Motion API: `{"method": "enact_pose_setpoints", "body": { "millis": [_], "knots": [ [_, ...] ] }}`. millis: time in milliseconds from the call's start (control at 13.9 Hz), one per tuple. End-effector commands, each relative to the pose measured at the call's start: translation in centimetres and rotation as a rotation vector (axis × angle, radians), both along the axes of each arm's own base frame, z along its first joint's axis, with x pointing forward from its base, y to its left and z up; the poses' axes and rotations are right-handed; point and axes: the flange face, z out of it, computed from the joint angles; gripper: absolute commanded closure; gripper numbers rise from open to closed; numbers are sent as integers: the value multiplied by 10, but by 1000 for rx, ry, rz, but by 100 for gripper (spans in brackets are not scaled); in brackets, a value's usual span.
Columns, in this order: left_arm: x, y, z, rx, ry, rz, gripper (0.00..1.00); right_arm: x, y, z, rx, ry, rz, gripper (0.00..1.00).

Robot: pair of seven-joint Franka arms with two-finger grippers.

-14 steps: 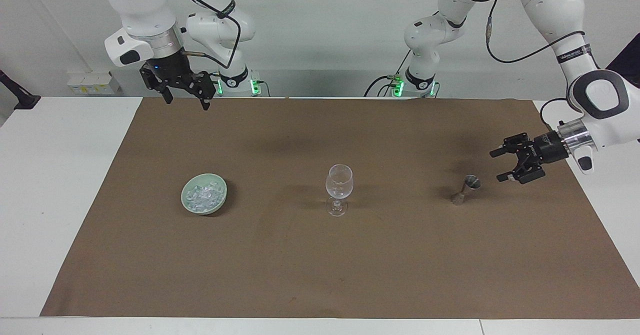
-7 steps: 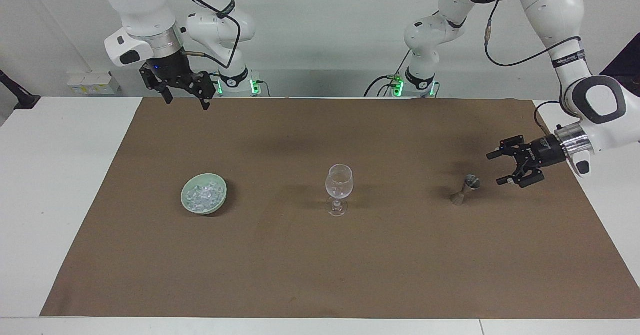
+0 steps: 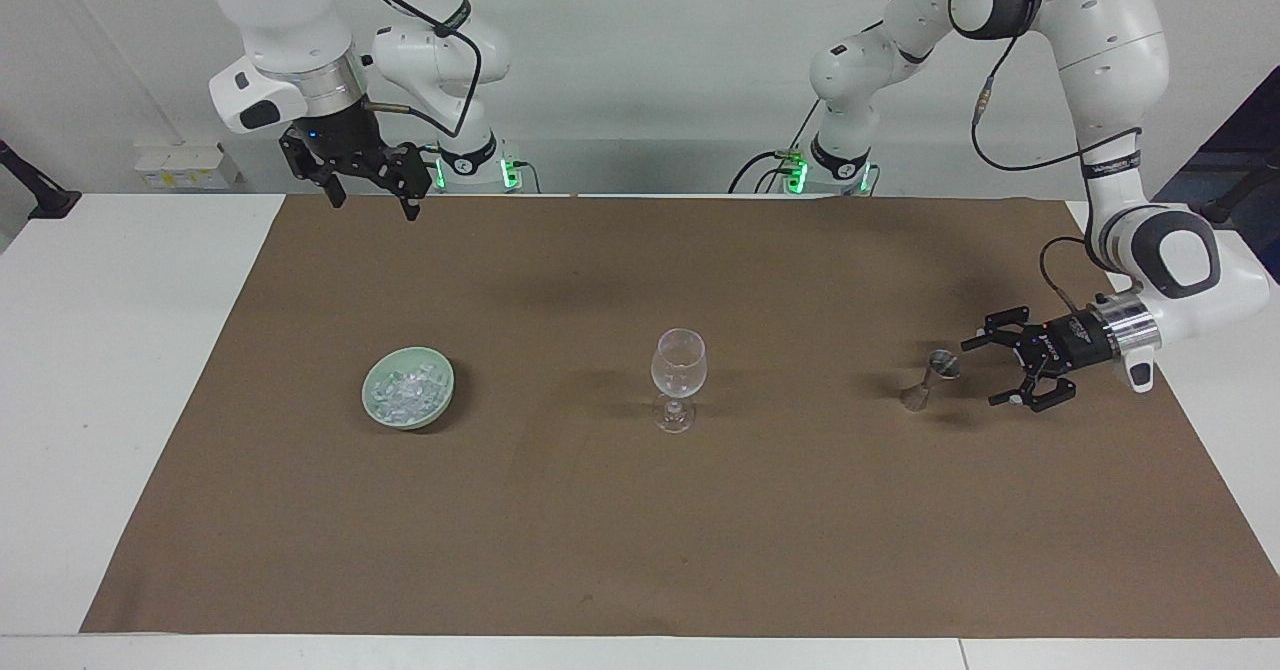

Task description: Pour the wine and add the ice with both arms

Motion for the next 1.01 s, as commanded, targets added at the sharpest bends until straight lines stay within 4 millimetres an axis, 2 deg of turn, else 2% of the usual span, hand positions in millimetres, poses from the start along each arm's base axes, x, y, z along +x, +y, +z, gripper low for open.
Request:
{"method": "enact_pose_setpoints", "body": {
  "millis": [0,431,647,719,935],
  "knots": [
    [0,-11,-5,-1,14,24,0,-1,-4,1,20,2,5,0],
    [-2,-19,-10,7,1,-12,0,-1,-3,1,20,2,7,0],
    [-5,-17,-22,-4,-9,-31,0,-1,-3,0,20,4,7,0],
    [-8,-14,-36,-19,-23,-50,0,-1,-3,1,20,2,7,0],
    [-9,-19,-38,-31,-16,-63,0,-1,-3,1,20,2,7,0]
  ]
}}
